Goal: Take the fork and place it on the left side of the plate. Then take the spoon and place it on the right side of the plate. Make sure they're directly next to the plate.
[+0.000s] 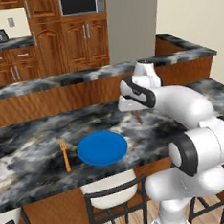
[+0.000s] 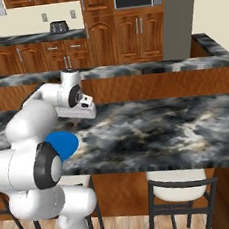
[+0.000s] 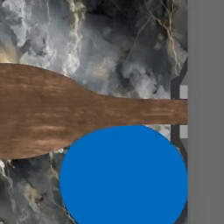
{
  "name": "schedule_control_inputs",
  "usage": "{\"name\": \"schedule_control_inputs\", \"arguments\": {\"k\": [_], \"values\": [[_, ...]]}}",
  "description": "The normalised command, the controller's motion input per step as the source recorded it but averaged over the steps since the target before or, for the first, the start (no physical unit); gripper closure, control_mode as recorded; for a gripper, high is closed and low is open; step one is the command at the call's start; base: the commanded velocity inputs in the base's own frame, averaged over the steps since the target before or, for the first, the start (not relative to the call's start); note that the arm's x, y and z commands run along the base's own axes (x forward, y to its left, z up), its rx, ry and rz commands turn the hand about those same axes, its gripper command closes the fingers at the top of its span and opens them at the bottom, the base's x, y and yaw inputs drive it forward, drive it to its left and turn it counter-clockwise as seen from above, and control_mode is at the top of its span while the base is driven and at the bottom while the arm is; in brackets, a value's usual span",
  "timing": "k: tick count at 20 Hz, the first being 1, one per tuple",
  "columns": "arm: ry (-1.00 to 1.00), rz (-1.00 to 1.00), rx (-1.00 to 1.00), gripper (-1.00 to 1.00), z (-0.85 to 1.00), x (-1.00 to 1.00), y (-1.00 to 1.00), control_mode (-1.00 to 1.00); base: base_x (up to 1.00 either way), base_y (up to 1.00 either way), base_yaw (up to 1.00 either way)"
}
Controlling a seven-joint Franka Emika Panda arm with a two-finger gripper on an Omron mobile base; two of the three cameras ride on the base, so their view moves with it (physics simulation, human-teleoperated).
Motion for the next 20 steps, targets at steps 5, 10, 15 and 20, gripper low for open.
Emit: {"name": "schedule_control_inputs", "arguments": {"k": [5,10,15,20], "values": [[0.1,0.0,-0.01,1.0,-0.73,0.28,-0.19,-1.0,0.0,0.0,0.0],[0.02,0.01,-0.02,1.0,-0.68,0.14,-0.01,-1.0,0.0,0.0,0.0],[0.07,0.01,-0.05,1.0,-0.61,0.2,0.0,-1.0,0.0,0.0,0.0],[0.04,0.03,-0.04,1.0,-0.57,0.15,0.0,-1.0,0.0,0.0,0.0]]}}
